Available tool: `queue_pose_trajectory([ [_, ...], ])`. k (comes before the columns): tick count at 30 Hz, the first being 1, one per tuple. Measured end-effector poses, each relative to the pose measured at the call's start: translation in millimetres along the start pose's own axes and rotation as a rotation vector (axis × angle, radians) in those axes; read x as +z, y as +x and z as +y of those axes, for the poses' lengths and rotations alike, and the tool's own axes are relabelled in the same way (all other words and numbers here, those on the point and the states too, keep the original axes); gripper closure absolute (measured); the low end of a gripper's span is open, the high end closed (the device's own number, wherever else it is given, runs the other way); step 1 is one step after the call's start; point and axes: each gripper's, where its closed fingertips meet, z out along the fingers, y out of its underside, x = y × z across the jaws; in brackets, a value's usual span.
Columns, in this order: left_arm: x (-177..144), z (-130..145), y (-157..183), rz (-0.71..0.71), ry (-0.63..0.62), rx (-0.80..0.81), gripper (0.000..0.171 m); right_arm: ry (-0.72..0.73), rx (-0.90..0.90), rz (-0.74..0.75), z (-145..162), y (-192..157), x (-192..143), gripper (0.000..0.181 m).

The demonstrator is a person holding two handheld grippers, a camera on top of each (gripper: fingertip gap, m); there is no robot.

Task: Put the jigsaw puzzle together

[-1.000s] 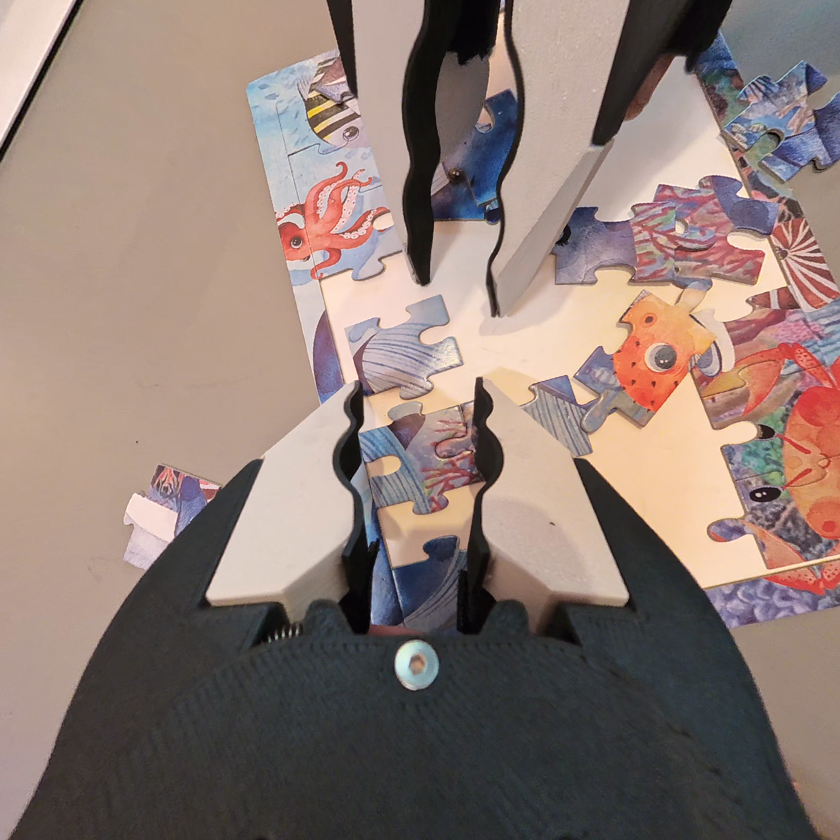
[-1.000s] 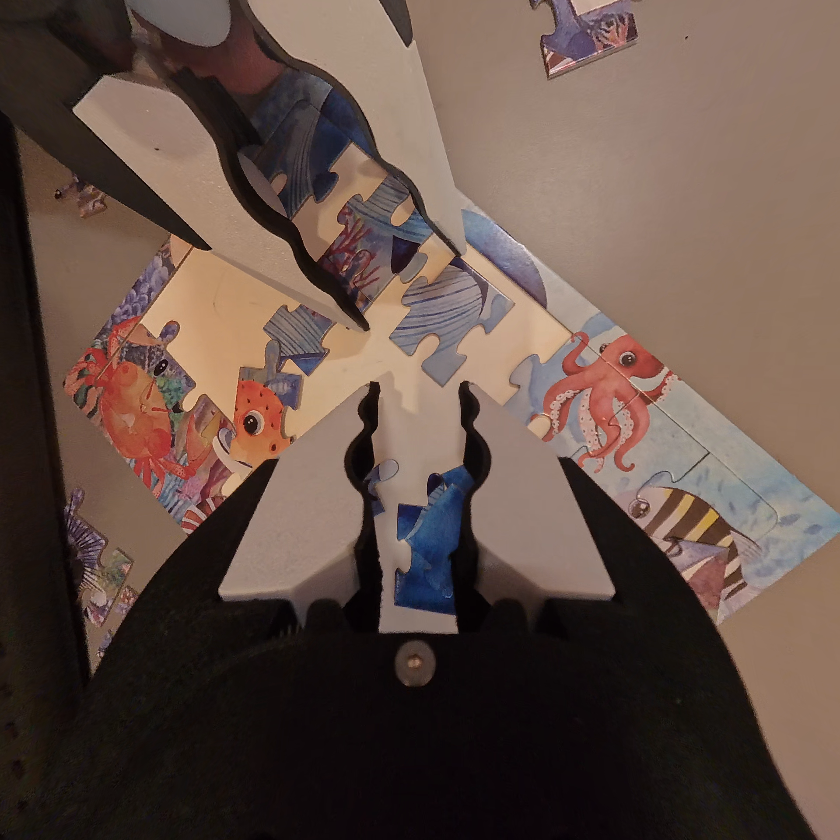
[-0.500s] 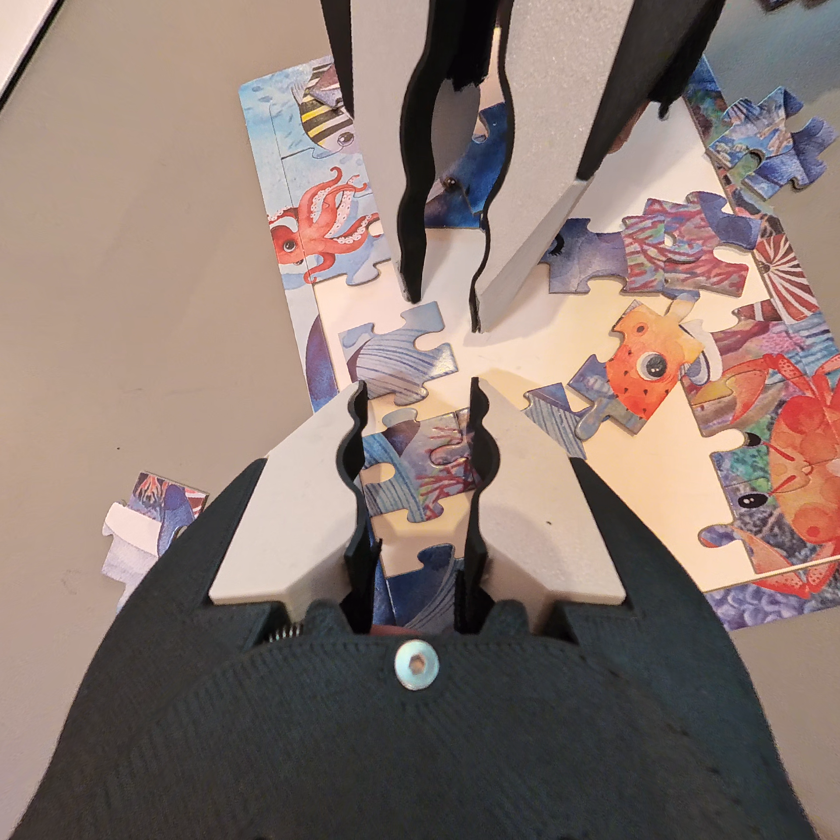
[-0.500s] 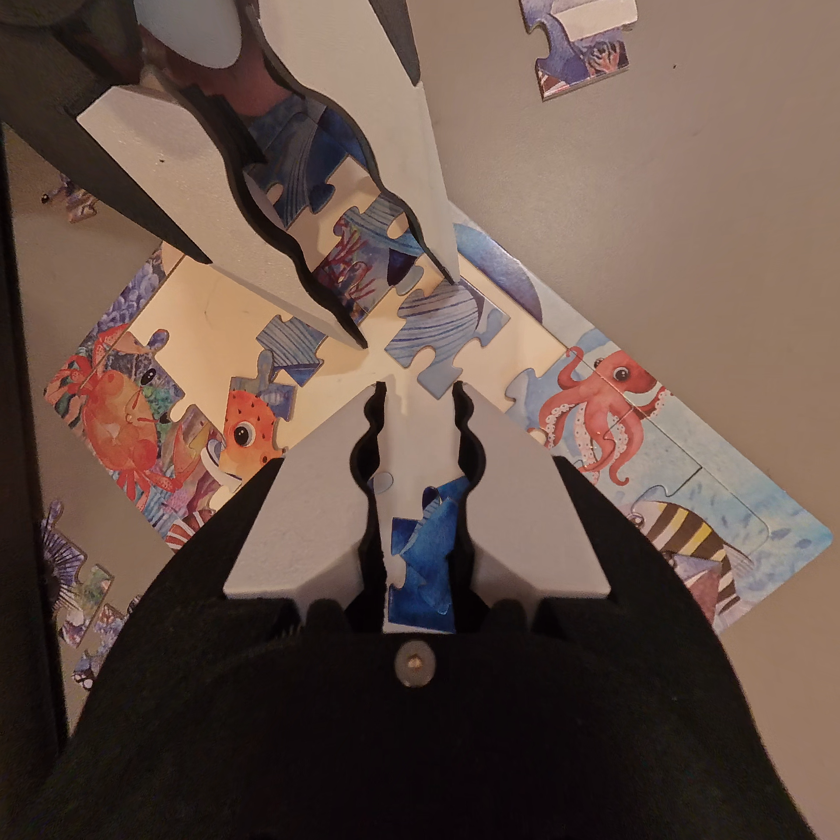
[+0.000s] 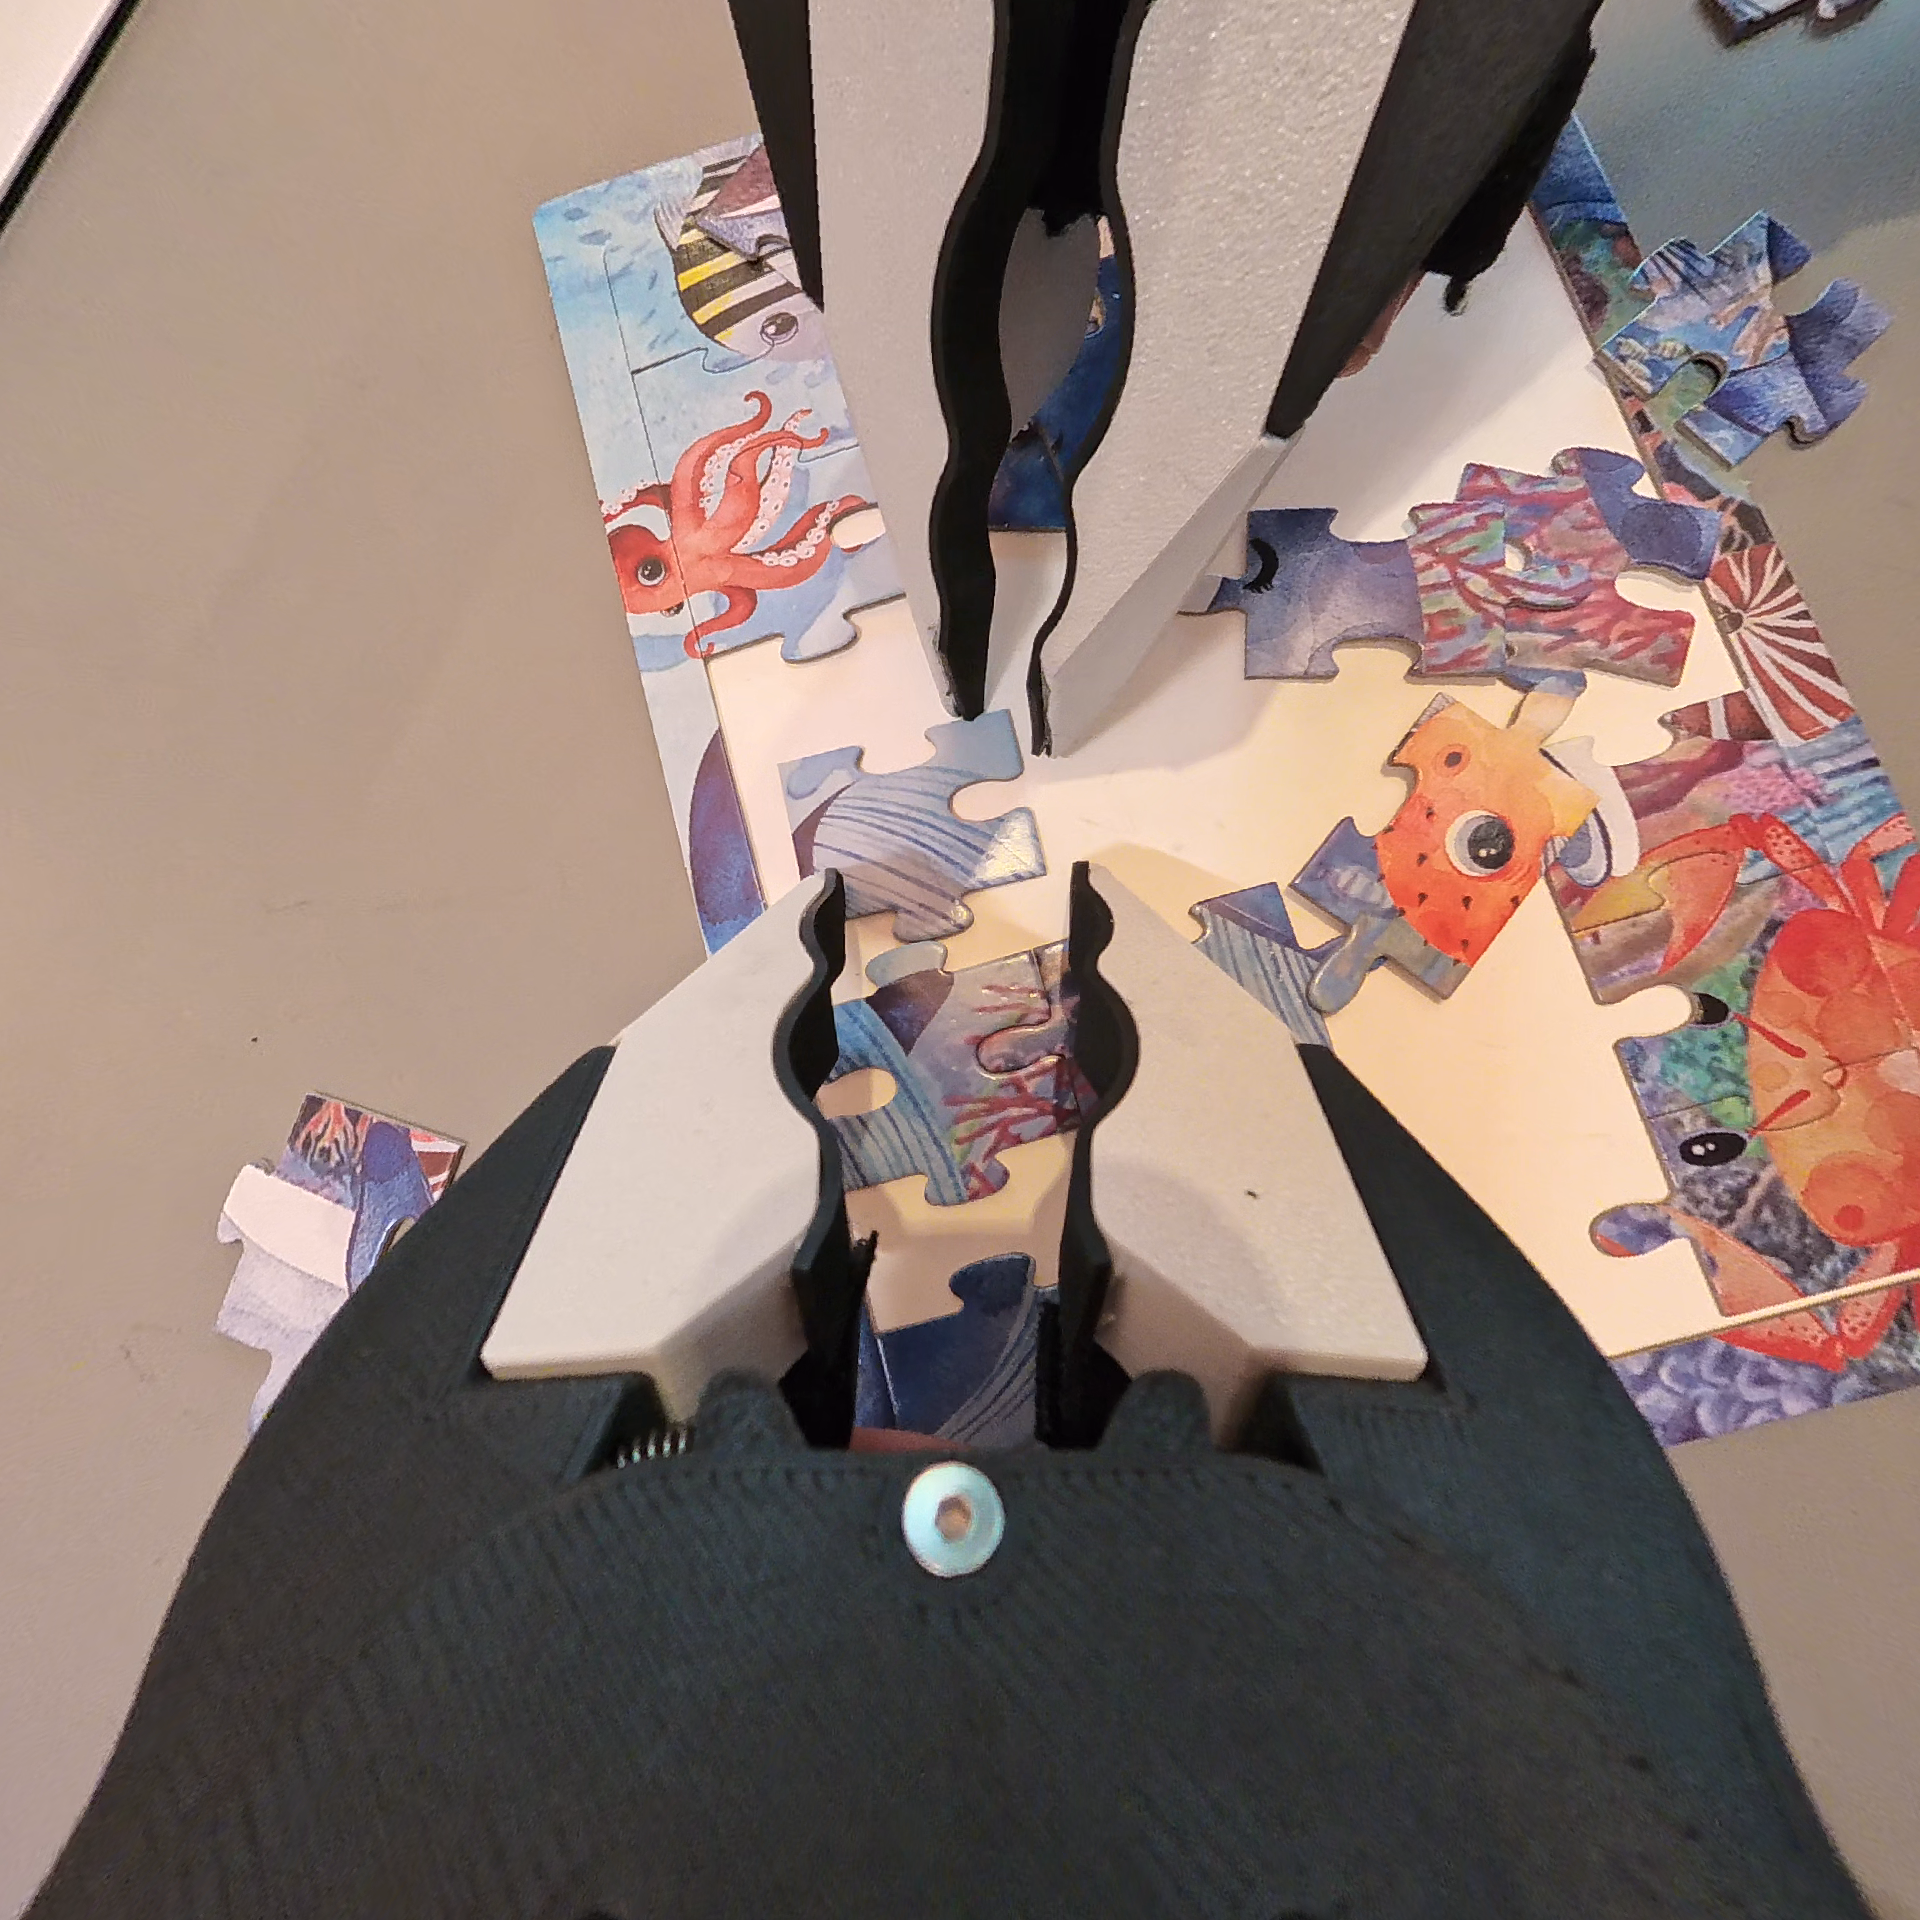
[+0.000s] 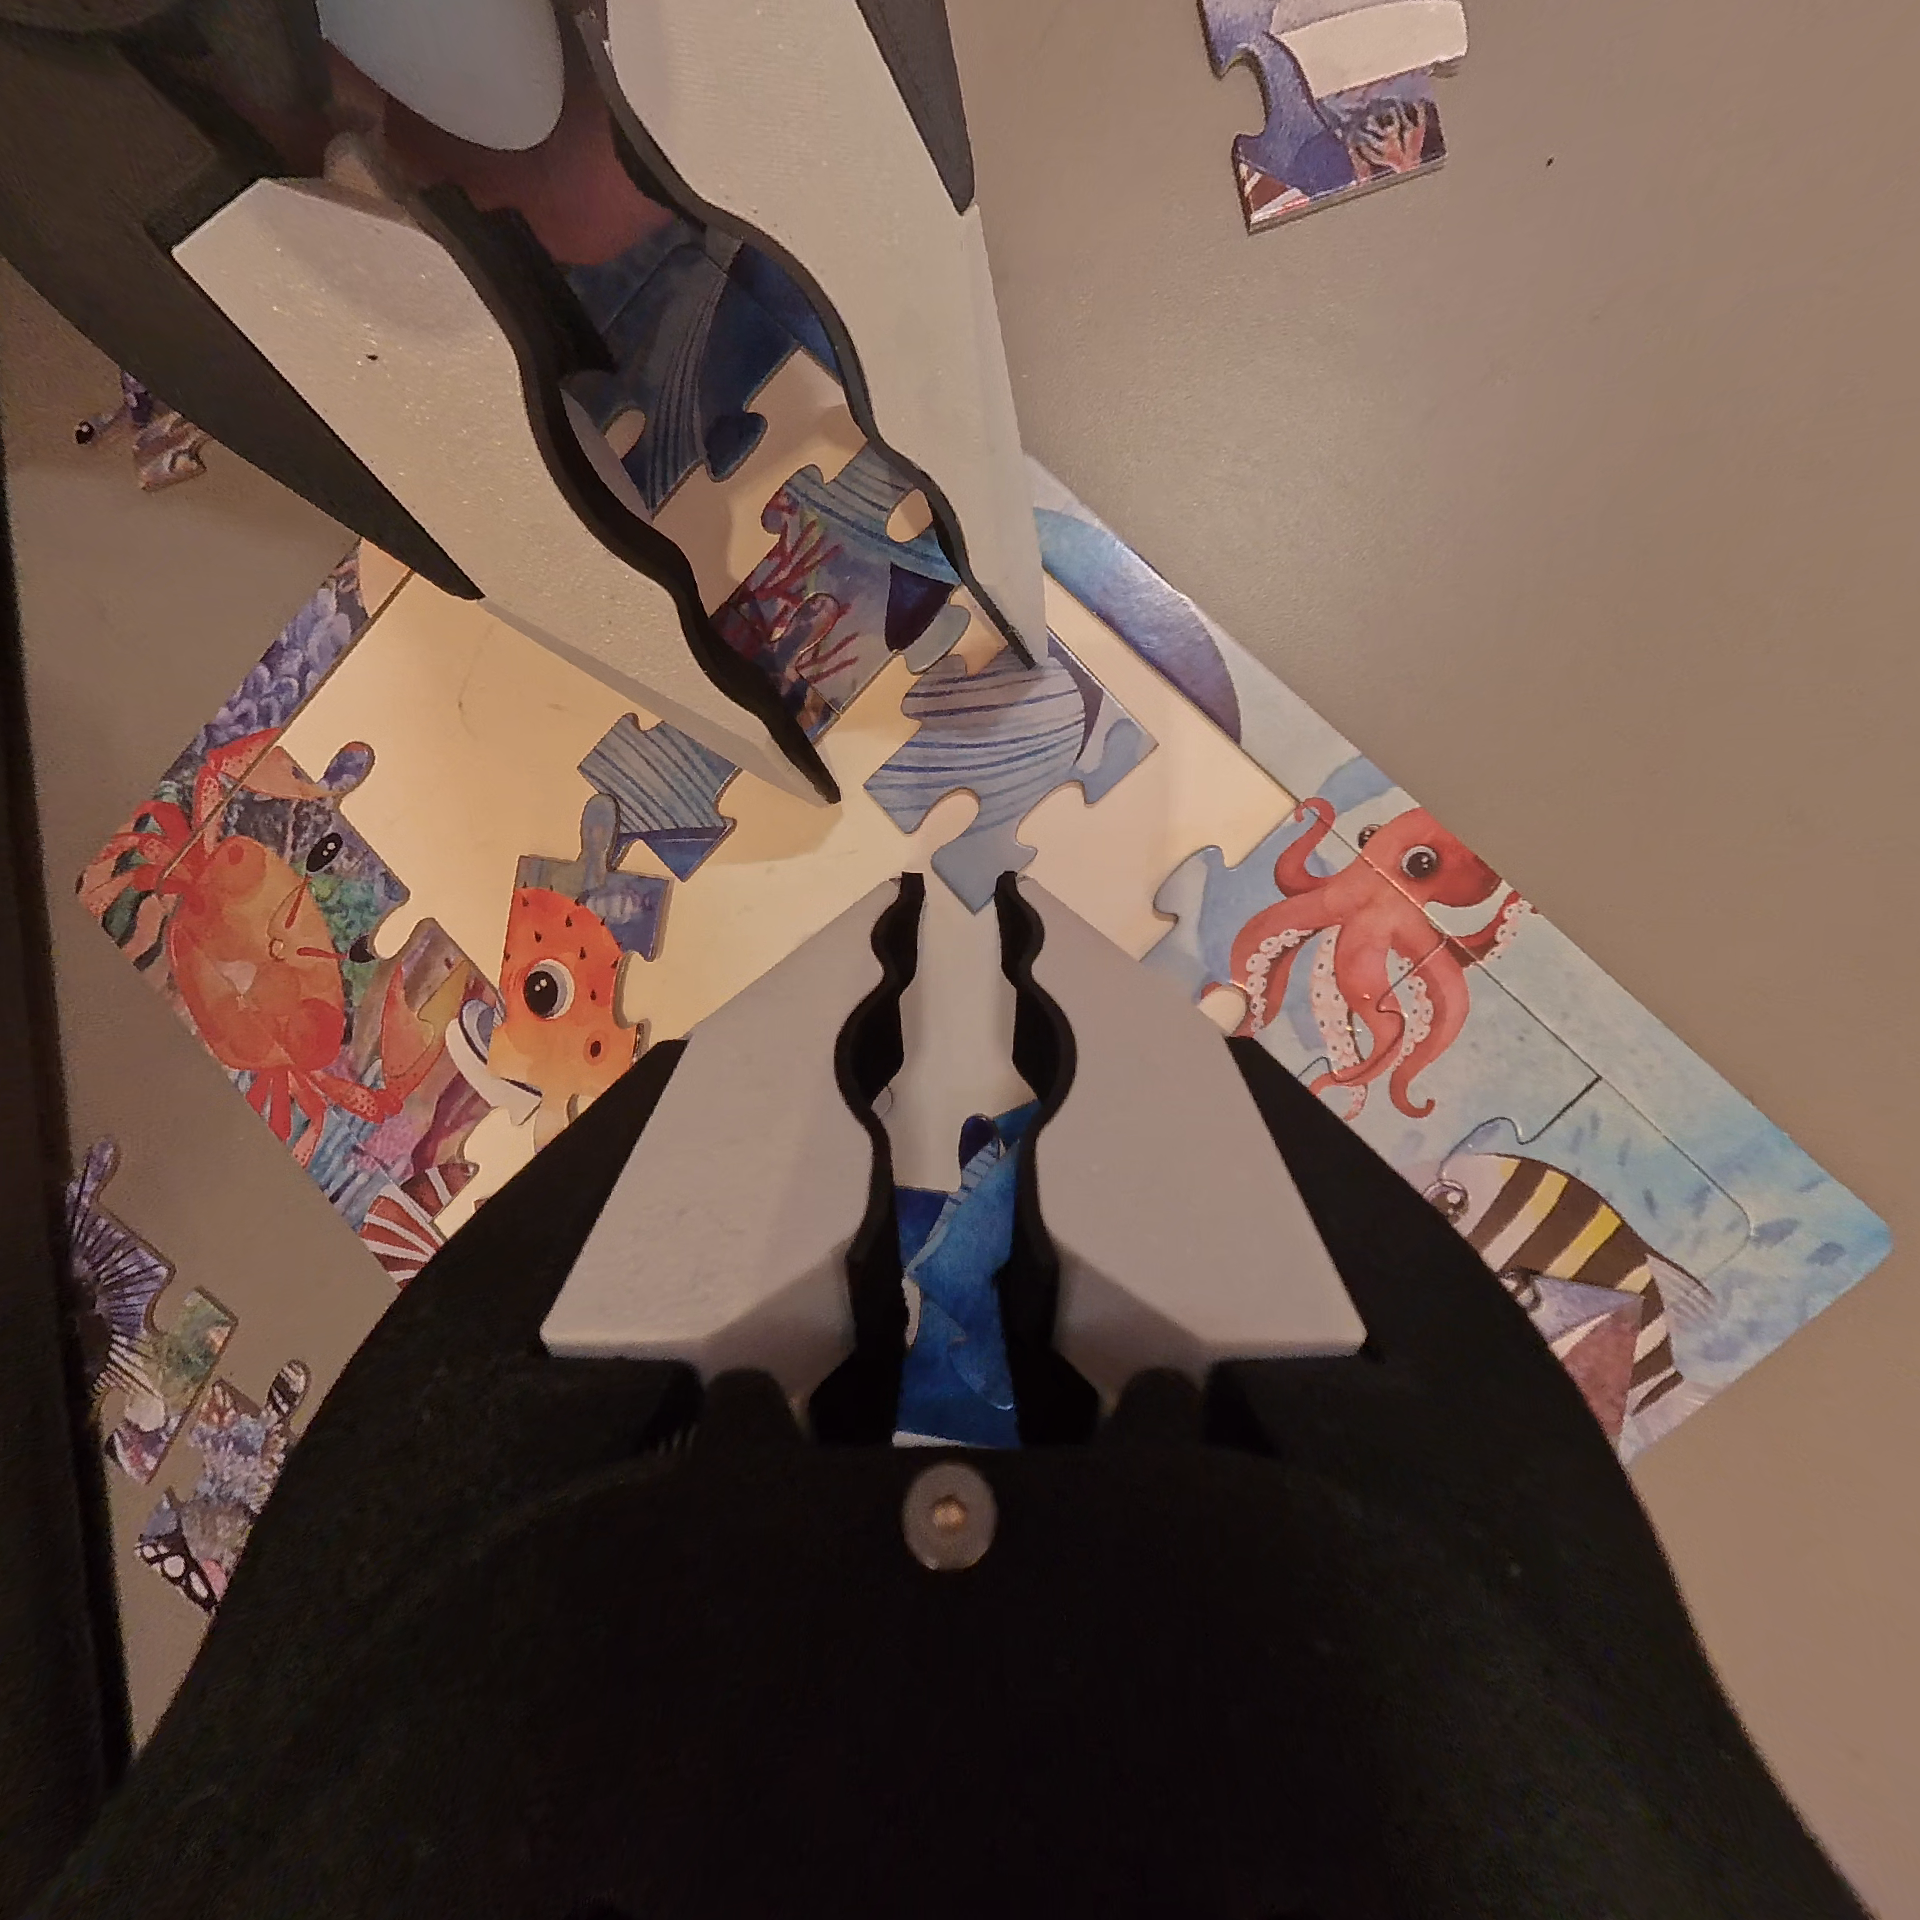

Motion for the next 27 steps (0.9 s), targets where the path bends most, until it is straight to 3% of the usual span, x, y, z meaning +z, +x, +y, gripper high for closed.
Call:
queue_pose_trajectory([
  [12,-0.1,0.1,0.5,0.001,0.000,0.003,0.131,0.015,0.006,0.007,-3.4,0.1,1.7,0.162],
  [21,-0.2,-0.2,0.5,-0.001,0.001,0.012,0.132,0.002,-0.012,0.002,-1.2,-1.6,2.4,0.175],
  [27,-0.3,-0.1,0.3,-0.005,0.000,0.016,0.131,0.002,-0.010,0.001,-1.7,-1.8,2.3,0.174],
])
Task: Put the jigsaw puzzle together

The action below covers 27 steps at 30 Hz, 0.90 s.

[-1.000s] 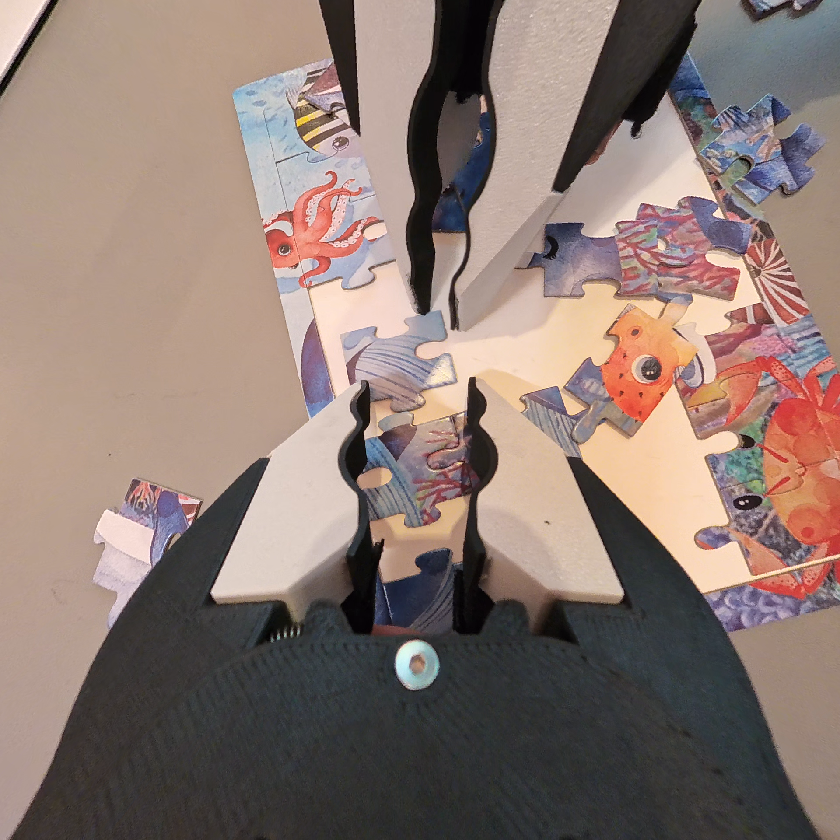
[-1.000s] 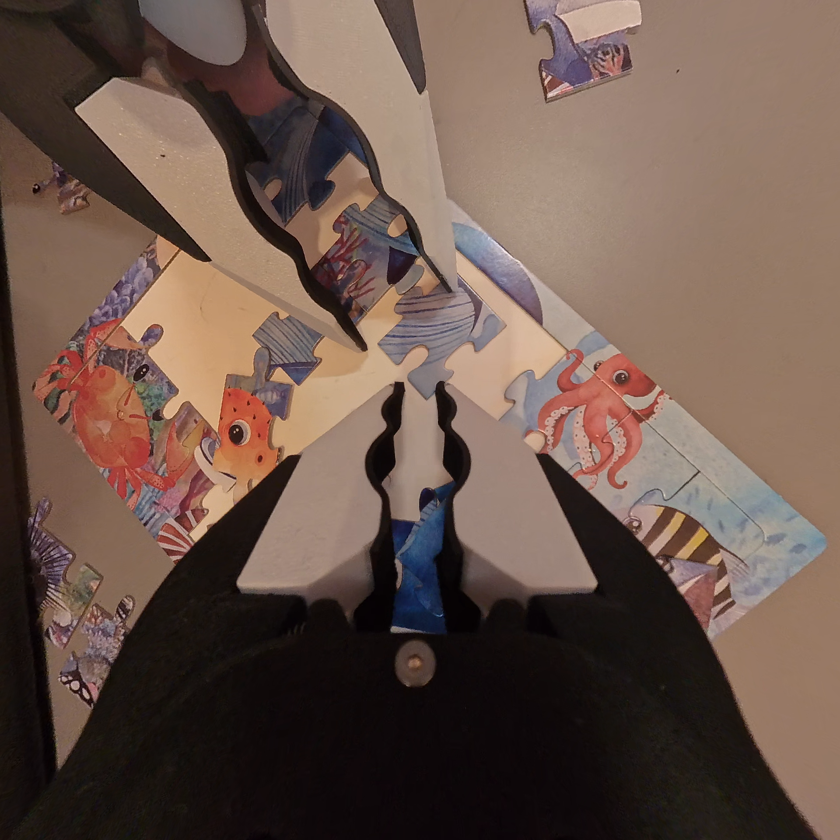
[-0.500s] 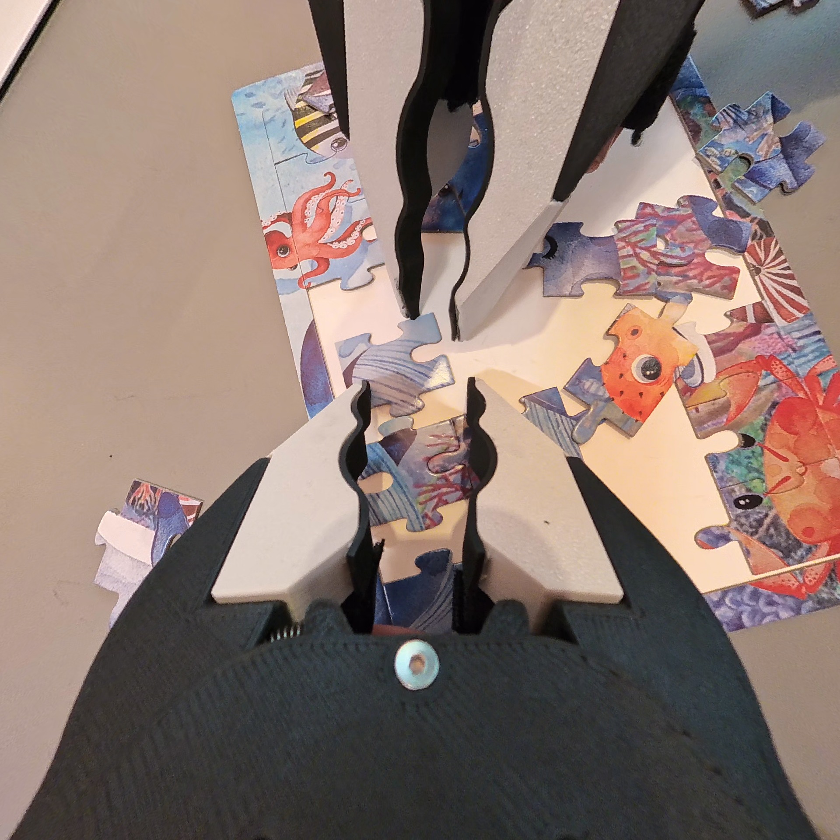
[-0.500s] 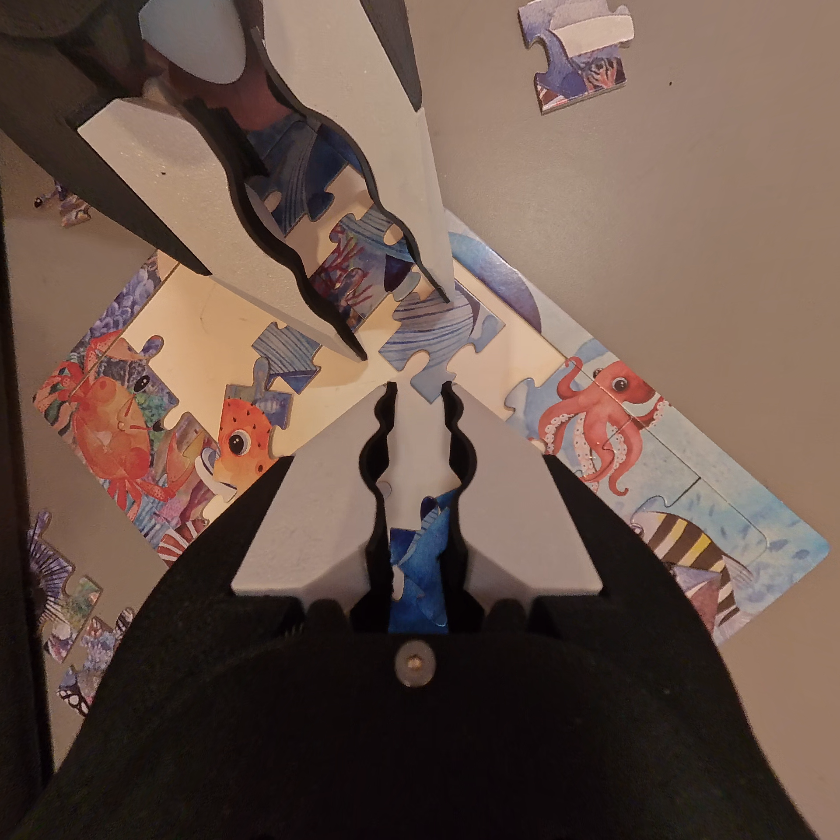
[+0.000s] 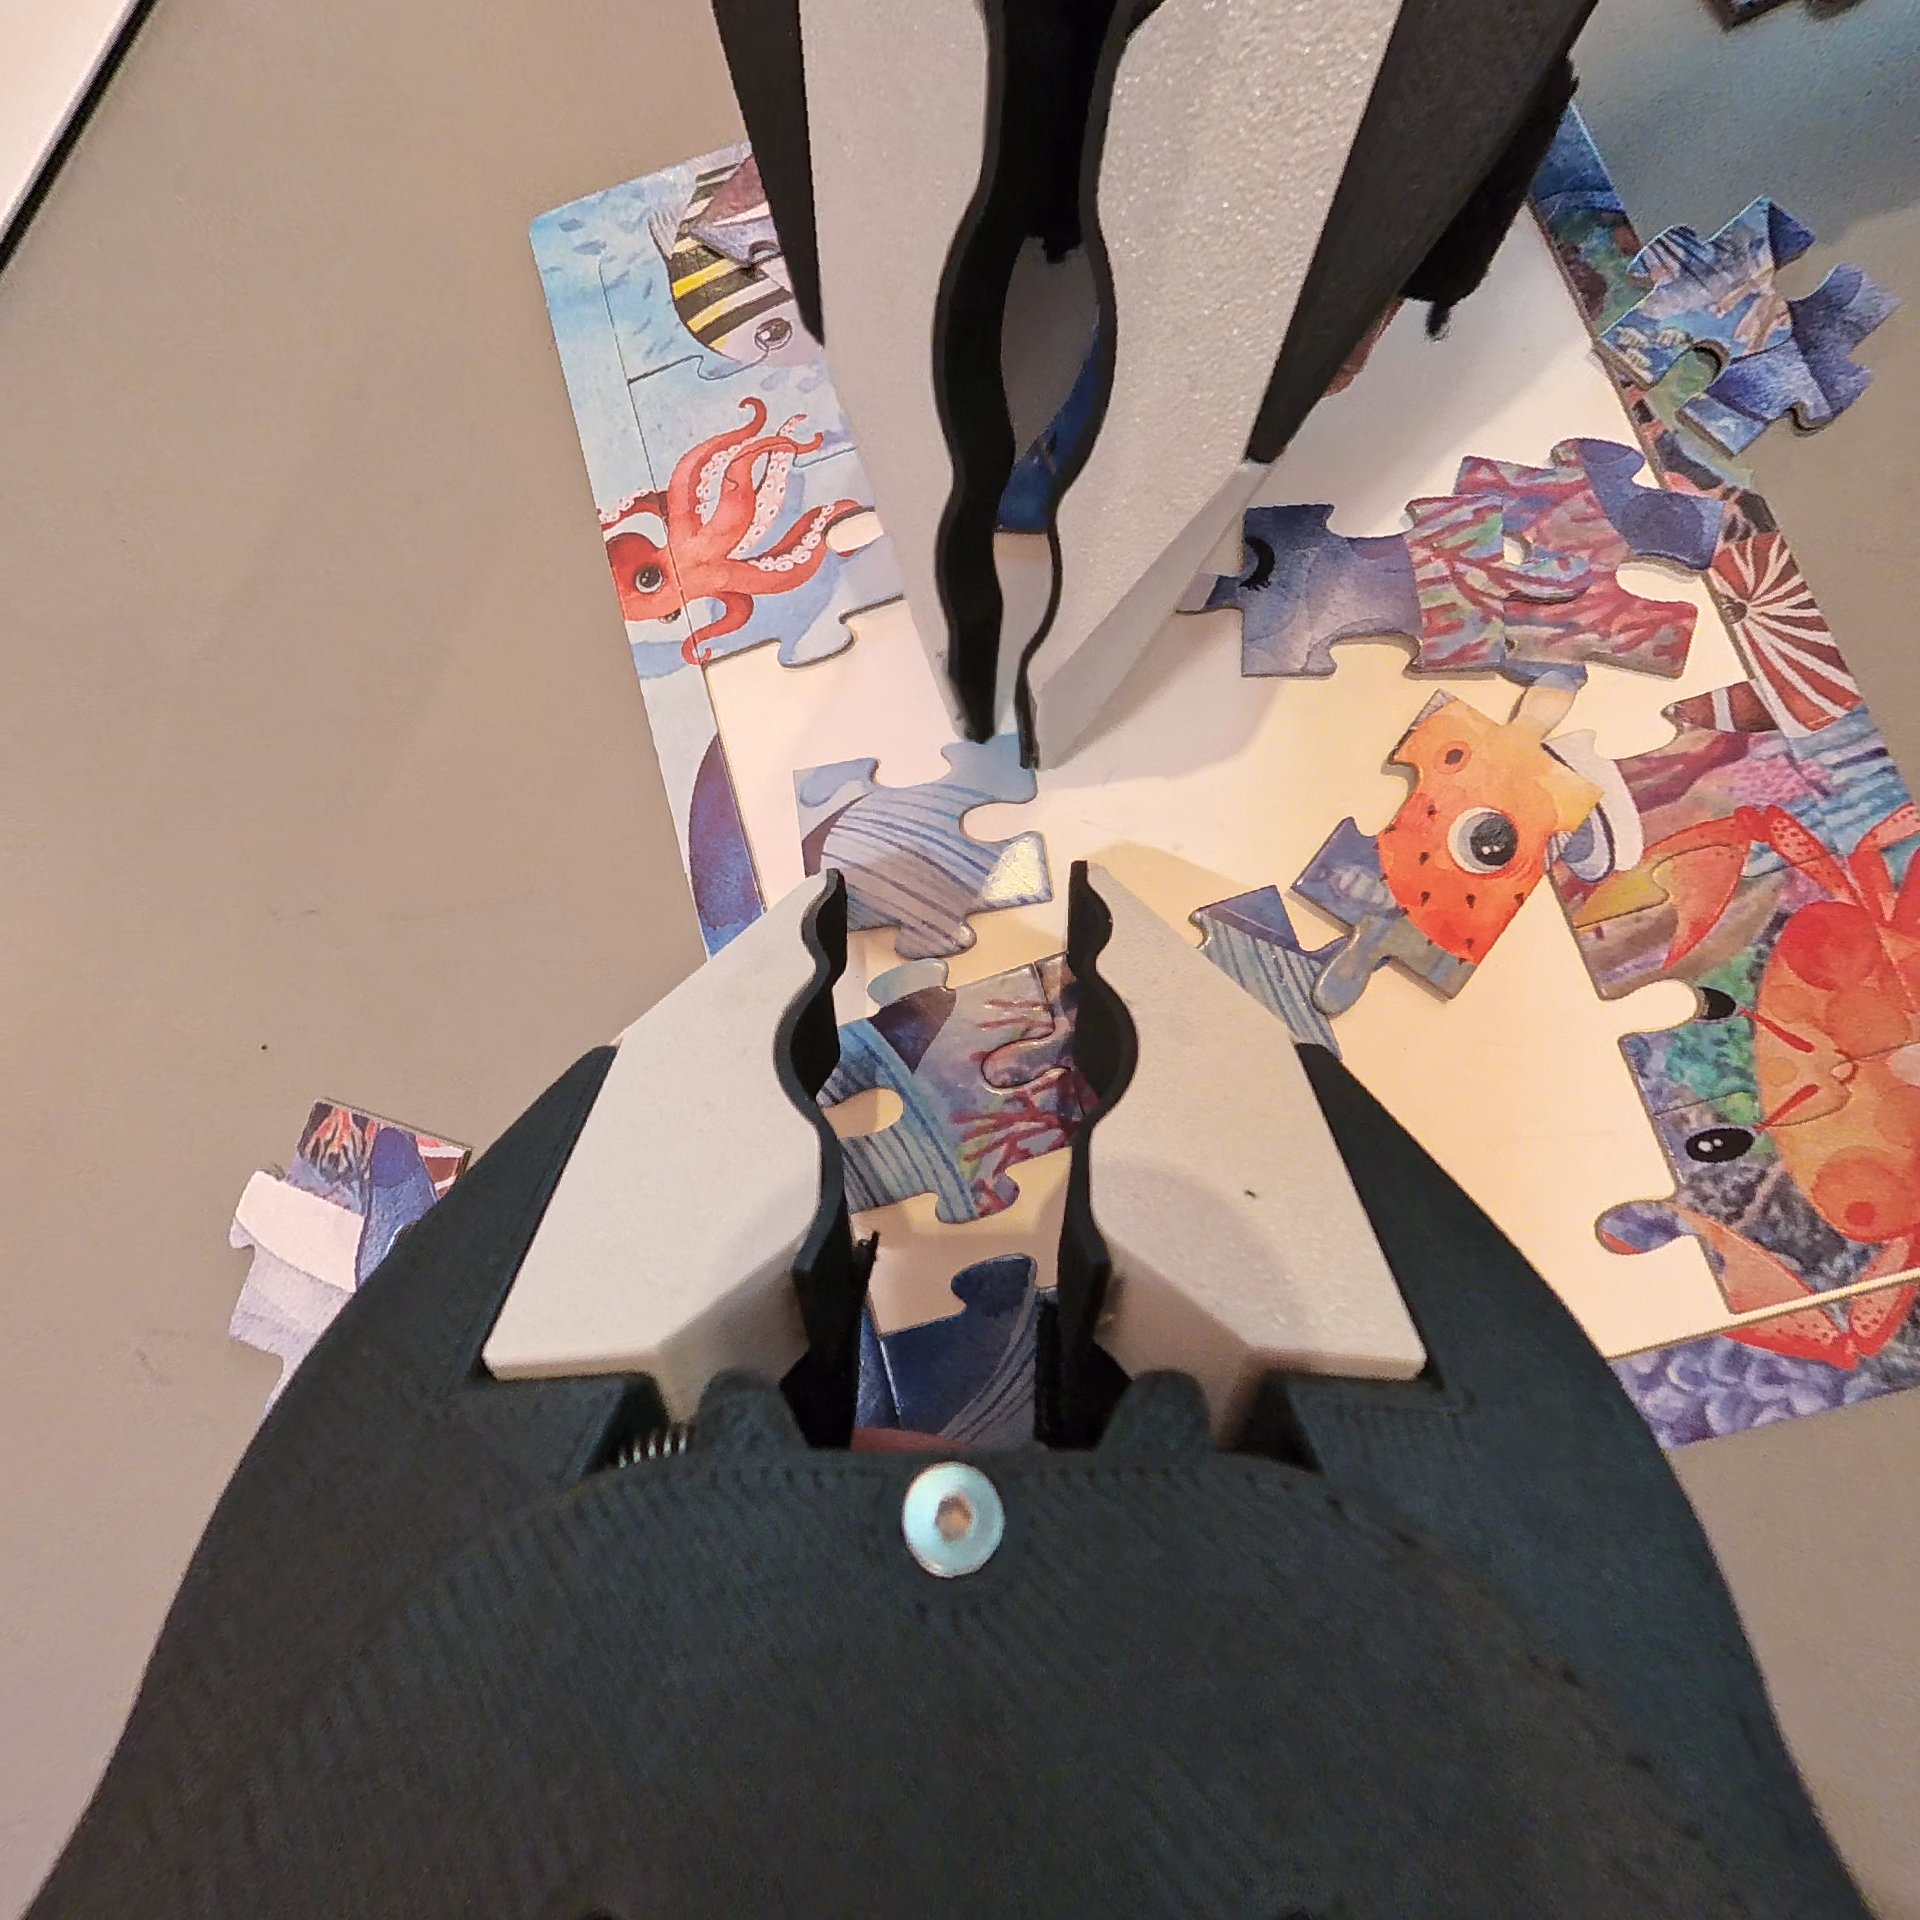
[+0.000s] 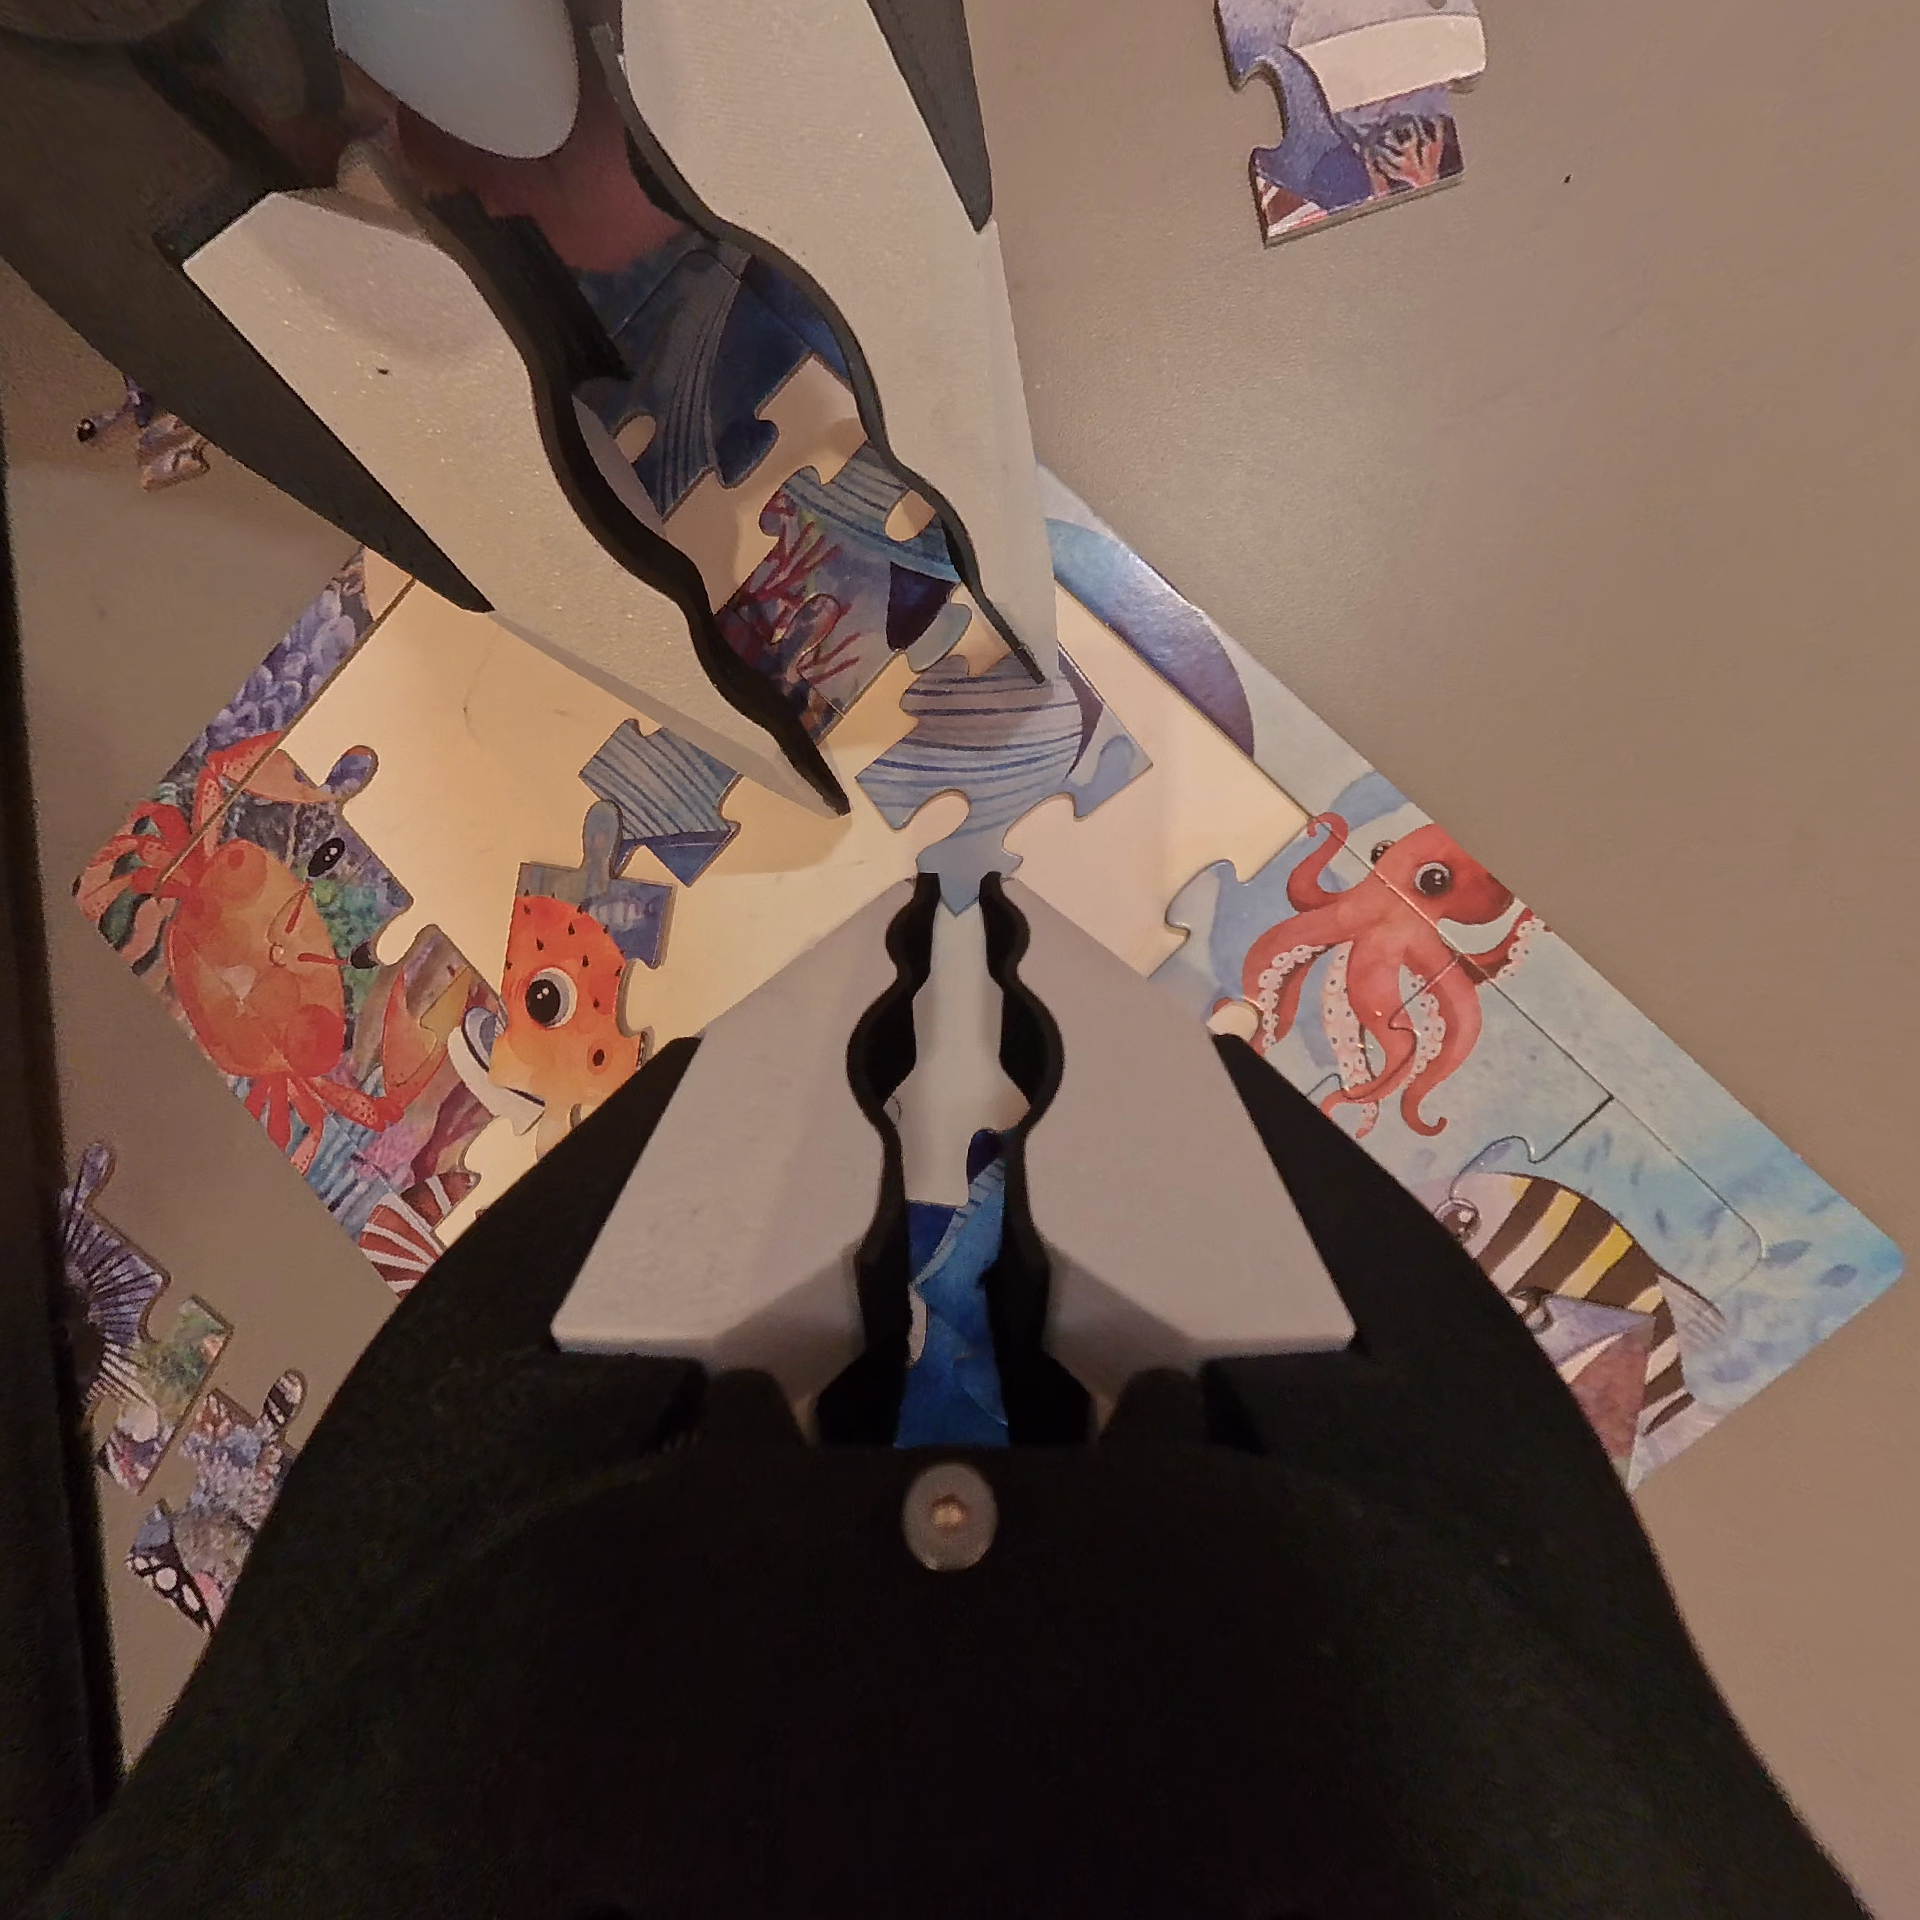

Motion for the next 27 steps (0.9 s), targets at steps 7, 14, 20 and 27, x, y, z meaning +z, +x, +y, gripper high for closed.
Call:
queue_pose_trajectory([
  [7,-0.1,0.0,0.3,0.001,0.001,0.003,0.132,0.018,0.022,0.006,-2.8,2.7,-0.7,0.158],
  [14,-0.2,-0.1,0.9,0.000,0.002,0.009,0.132,0.026,0.023,-0.003,-3.8,0.9,0.2,0.155],
  [20,0.1,-0.6,1.3,0.000,0.002,0.015,0.133,0.022,0.019,-0.018,-3.4,-2.6,-0.3,0.149],
  [27,0.1,-0.6,1.2,-0.002,0.001,0.018,0.133,0.020,0.014,-0.039,-2.2,-5.4,-1.1,0.146],
])
